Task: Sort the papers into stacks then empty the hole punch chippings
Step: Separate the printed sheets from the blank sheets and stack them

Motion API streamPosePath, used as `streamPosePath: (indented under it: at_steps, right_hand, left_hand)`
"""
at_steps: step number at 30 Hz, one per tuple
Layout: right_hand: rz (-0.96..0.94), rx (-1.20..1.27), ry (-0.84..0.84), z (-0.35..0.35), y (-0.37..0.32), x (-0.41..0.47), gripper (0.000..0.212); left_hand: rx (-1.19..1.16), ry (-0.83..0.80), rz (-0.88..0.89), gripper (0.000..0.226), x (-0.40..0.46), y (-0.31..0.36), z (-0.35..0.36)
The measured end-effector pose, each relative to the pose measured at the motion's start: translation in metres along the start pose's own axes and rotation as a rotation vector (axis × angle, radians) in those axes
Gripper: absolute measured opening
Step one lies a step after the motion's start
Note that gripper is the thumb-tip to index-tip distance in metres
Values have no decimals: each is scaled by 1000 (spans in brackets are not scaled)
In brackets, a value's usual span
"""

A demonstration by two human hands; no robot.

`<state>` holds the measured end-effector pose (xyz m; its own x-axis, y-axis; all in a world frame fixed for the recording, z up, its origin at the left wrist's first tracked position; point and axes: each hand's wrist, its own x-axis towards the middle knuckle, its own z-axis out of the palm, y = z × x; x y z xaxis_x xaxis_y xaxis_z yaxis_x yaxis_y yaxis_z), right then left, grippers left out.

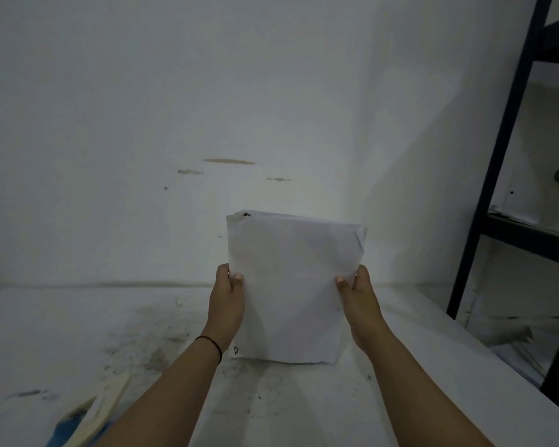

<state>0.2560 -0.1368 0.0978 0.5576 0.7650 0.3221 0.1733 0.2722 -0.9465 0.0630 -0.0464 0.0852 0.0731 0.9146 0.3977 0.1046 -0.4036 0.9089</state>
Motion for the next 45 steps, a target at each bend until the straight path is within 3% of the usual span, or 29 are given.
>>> streamPosePath:
  at_steps: [3, 11, 26, 33, 37, 45]
  right_hand:
    - [36, -6, -15, -1, 6, -2, 27]
    - [12, 24, 12, 2, 1, 2, 15]
    - [33, 18, 12, -1, 6, 5, 12]
    - [88, -17, -50, -3, 17, 1, 18]
    - [89, -15, -51, -2, 16, 2, 13]
    - [47, -34, -61, -4, 14, 4, 16]
  left_hand:
    - [-21, 34, -45, 10, -2, -8, -3]
    - [-82, 122, -32, 18, 1, -6, -7]
    - [1, 63, 34, 40, 2, -2, -4]
    - [-10, -15, -56, 45, 0, -14, -9]
    - [-9, -66, -82, 34, -9, -29, -14]
    - [-58, 25, -50, 19, 1, -19, -21]
